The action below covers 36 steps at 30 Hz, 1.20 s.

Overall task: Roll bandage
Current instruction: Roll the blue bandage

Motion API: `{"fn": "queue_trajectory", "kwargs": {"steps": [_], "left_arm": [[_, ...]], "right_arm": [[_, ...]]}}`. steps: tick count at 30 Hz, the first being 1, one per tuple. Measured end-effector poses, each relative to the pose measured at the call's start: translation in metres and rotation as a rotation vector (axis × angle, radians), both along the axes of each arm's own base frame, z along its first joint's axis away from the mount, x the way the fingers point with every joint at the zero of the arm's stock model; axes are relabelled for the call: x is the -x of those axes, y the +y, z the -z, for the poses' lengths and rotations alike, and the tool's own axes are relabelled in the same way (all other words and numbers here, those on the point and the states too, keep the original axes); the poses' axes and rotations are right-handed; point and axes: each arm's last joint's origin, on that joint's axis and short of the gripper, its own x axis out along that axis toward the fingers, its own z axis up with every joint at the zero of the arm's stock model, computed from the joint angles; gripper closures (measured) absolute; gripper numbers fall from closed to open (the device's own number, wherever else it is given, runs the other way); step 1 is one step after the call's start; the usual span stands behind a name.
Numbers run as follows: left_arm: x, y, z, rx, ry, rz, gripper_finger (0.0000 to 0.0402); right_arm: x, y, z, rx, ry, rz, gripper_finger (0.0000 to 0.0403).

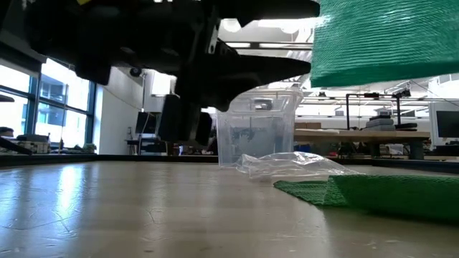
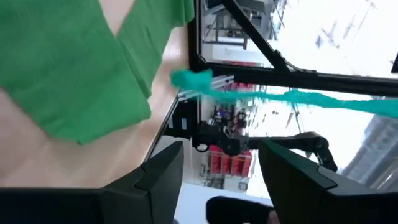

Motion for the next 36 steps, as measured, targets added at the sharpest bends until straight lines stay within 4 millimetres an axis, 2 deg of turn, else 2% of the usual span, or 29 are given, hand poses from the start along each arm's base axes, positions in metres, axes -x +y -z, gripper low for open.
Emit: {"fn": "queue_trajectory", "kwargs": {"steps": [5, 13, 30, 36], "left_arm": [[0.004, -0.012, -0.001, 0.016, 0.001, -0.063, 0.0202], [0.004, -0.011, -0.002, 0.012, -0.017, -0.21, 0.0202], [0.008, -0.018, -0.001, 0.045, -0.008, -0.237, 0.0202], [0.006, -0.028, -0.01, 0.074, -0.044, -0.22, 0.0202]], "right_arm": [[-0.003, -0.002, 0.0, 0.001, 0.0, 0.006, 0.0399], [-0.004, 0.0, 0.0, -0.018, -0.013, -0.073, 0.0399], [-0.005, 0.002, 0.0, -0.022, -0.018, -0.145, 0.0399], [-0.005, 0.002, 0.0, -0.022, -0.018, -0.152, 0.0399]]}}
